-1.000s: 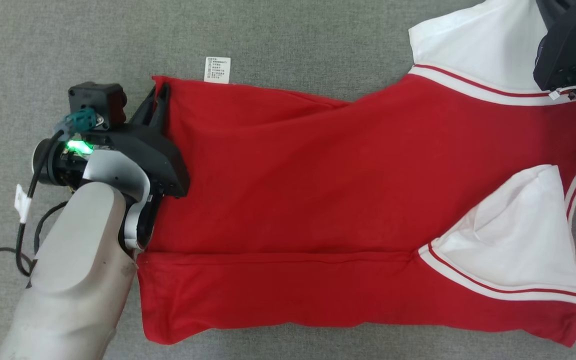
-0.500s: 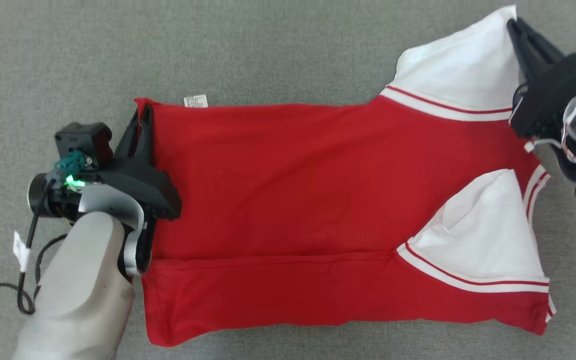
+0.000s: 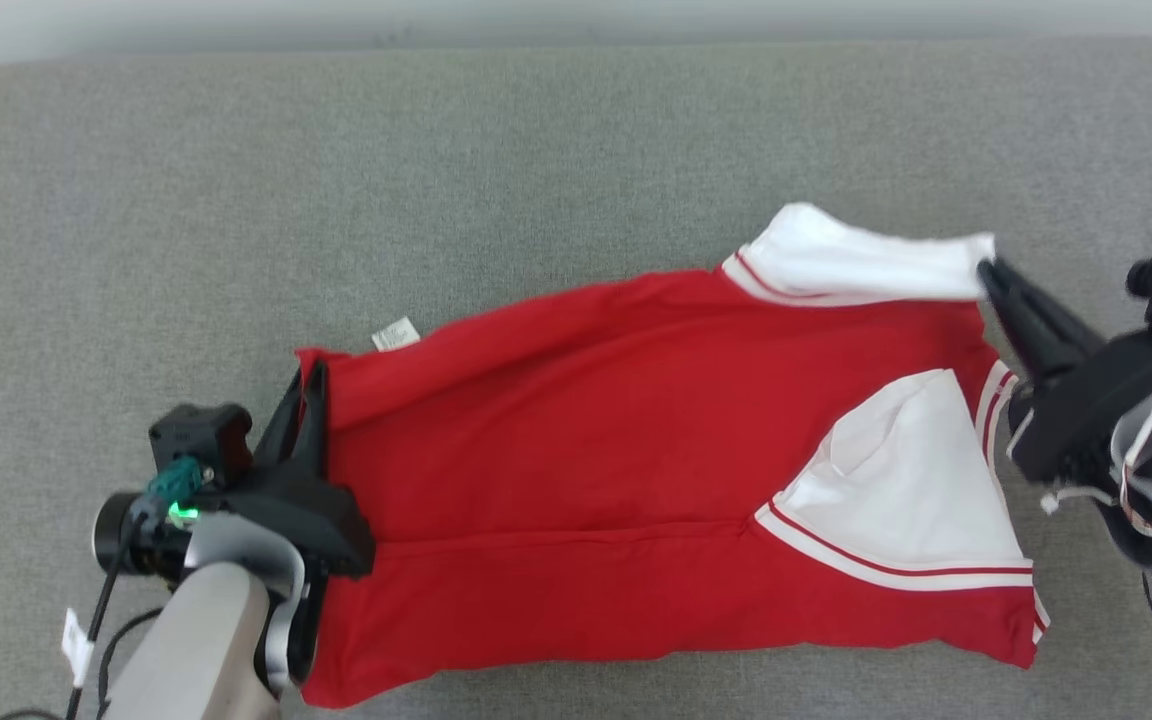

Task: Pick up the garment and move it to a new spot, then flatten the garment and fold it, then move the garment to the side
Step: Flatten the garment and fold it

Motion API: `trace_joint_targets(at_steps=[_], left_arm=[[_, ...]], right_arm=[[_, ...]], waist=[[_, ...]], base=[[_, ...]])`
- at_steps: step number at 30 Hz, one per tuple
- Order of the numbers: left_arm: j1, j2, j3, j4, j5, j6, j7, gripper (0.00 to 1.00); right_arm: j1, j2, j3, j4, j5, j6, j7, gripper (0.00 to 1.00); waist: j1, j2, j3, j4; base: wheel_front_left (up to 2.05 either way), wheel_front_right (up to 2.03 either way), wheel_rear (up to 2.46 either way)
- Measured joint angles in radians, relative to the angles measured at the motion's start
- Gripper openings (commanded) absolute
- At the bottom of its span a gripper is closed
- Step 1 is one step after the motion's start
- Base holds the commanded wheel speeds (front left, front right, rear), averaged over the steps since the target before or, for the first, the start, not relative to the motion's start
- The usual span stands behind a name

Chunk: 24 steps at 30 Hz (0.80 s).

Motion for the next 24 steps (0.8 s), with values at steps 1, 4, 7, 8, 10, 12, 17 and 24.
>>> trace_joint_targets(at_steps=[1,4,7,8,10,12,17,24], left_arm=[[0.013,0.001,0.001,0.002,-0.003,0.001,-0.001,0.00],[0.051,0.002,0.005,0.006,-0.012,0.006,-0.004,0.00],[0.089,0.003,0.007,0.004,-0.022,0.012,-0.007,0.00],[0.100,0.003,0.007,0.003,-0.027,0.015,-0.008,0.00],[0.117,0.005,0.010,0.003,-0.034,0.015,-0.010,0.00],[0.129,0.007,0.011,0.005,-0.036,0.015,-0.015,0.00],[0.145,0.012,0.013,0.006,-0.042,0.016,-0.023,0.00],[0.157,0.013,0.016,-0.008,-0.034,0.019,-0.036,0.00]], right_arm=[[0.023,-0.002,-0.004,-0.015,0.007,0.000,0.003,0.00],[0.091,-0.015,-0.020,-0.055,0.016,0.000,0.018,0.00],[0.156,-0.021,-0.034,-0.093,0.016,0.000,0.049,0.00],[0.177,-0.021,-0.042,-0.107,0.016,0.000,0.055,0.00],[0.217,-0.021,-0.060,-0.139,0.015,0.000,0.078,0.00],[0.256,-0.018,-0.083,-0.174,0.006,0.000,0.098,0.00],[0.352,0.004,-0.149,-0.271,-0.018,0.000,0.159,0.00],[0.477,0.057,-0.239,-0.392,-0.063,0.000,0.263,0.00]], waist=[[0.0000,-0.0001,-0.007,-0.001],[0.0000,-0.0001,-0.029,-0.006],[-0.0001,-0.0001,-0.050,-0.009],[-0.0001,-0.0001,-0.056,-0.010],[-0.0001,-0.0001,-0.069,-0.011],[-0.0001,-0.0001,-0.081,-0.013],[-0.0001,-0.0001,-0.106,-0.022],[-0.0001,-0.0002,-0.123,-0.043]], base=[[0.00,0.00,0.00],[0.00,0.00,0.00],[0.00,0.00,0.00],[0.00,0.00,0.00],[0.00,0.00,0.00],[0.00,0.00,0.00],[0.00,0.00,0.00],[0.00,0.00,0.00]])
